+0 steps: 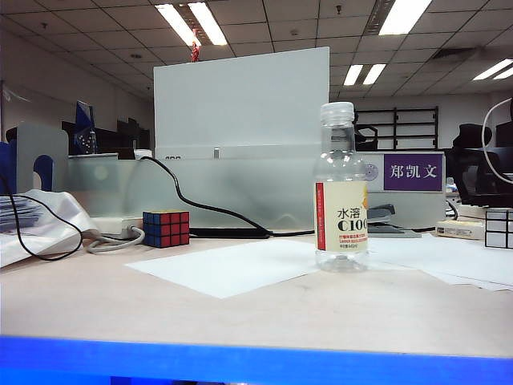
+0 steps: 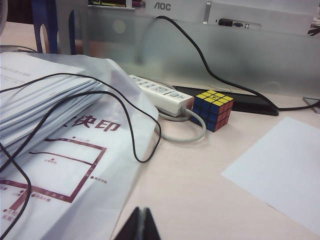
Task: Flip the plastic bottle upside down.
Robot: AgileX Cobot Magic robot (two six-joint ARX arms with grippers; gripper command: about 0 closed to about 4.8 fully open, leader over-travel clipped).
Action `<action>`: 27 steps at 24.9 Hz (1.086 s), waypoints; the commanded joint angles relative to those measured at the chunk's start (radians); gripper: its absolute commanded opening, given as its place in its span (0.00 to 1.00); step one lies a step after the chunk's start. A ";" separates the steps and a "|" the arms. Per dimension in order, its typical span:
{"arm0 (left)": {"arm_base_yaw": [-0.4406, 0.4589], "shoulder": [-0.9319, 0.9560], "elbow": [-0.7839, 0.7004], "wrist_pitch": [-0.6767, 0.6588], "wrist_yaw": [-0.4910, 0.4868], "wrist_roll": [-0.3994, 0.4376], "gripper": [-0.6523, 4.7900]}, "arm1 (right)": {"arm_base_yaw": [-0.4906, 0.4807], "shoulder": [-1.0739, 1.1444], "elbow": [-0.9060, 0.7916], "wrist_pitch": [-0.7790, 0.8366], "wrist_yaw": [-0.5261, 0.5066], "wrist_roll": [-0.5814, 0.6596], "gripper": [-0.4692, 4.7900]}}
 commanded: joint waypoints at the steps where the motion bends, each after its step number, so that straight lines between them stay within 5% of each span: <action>1: 0.001 -0.002 0.001 0.022 0.000 -0.001 0.11 | 0.002 -0.002 -0.007 0.018 -0.033 0.016 0.07; 15: 0.001 -0.002 0.001 0.024 0.002 -0.010 0.11 | 0.002 -0.002 -0.007 0.032 -0.196 0.138 0.07; 21: 0.001 -0.002 0.001 0.055 0.186 -0.261 0.11 | 0.003 -0.002 -0.007 0.101 -0.264 0.484 0.07; 27: 0.000 -0.002 0.002 0.114 0.370 -0.428 0.11 | 0.010 -0.002 -0.007 0.312 -0.316 0.531 0.07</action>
